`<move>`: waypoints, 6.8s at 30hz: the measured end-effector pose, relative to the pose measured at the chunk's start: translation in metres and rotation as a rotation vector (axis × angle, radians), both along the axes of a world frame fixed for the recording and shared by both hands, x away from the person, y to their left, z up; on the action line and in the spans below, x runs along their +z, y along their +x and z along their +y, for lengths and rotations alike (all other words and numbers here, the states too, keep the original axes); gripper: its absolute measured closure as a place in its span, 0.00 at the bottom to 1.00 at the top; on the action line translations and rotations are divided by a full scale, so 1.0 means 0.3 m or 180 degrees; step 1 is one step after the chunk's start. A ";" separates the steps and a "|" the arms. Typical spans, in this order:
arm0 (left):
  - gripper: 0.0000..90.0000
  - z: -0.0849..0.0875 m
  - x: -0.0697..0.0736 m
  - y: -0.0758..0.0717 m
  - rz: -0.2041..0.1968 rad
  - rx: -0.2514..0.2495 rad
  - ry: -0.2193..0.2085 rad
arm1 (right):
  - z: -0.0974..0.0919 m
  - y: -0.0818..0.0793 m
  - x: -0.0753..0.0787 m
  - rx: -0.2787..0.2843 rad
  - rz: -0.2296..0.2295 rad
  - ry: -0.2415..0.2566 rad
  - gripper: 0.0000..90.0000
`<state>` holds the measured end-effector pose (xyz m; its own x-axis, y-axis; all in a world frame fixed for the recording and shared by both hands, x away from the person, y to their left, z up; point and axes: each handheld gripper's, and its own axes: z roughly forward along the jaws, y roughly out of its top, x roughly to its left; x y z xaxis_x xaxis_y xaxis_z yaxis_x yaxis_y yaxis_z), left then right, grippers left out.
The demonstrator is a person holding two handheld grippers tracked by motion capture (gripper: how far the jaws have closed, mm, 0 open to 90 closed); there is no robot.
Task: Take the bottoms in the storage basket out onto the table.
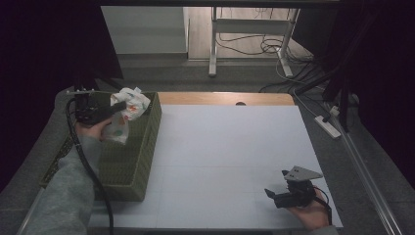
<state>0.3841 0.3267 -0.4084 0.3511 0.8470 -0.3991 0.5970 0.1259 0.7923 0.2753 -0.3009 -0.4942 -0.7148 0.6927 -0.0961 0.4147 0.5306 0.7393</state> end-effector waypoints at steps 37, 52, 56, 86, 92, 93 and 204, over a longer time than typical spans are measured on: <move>0.78 -0.075 0.061 -0.073 -0.0275 -0.0203 -0.0180 | 0.004 -0.005 -0.001 0.0007 -0.0016 -0.0002 0.11; 0.78 -0.114 0.099 -0.079 -0.0330 -0.0325 -0.0183 | 0.004 -0.005 -0.002 0.0001 -0.0010 -0.0007 0.11; 0.78 -0.123 0.106 -0.081 -0.0345 -0.0364 -0.0192 | 0.004 -0.005 -0.002 0.0000 -0.0011 -0.0013 0.11; 0.78 -0.216 0.159 -0.092 -0.0469 -0.0644 -0.0278 | 0.000 -0.002 -0.005 -0.0012 0.0002 -0.0007 0.11; 0.78 -0.243 0.161 -0.088 -0.0484 -0.0703 -0.0286 | -0.002 -0.001 -0.006 -0.0013 0.0005 -0.0005 0.11; 0.78 -0.249 0.162 -0.087 -0.0484 -0.0712 -0.0285 | -0.002 -0.001 -0.006 -0.0013 0.0005 -0.0006 0.11; 0.77 -0.860 -0.049 -0.004 -0.0006 -0.1725 -0.0115 | -0.004 -0.001 -0.006 -0.0018 0.0007 -0.0027 0.11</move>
<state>0.3828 0.0686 -0.4231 0.7345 0.5302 -0.4236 0.5826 -0.1726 0.7942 0.2750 -0.3021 -0.4960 -0.7112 0.6958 -0.1005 0.4193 0.5346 0.7338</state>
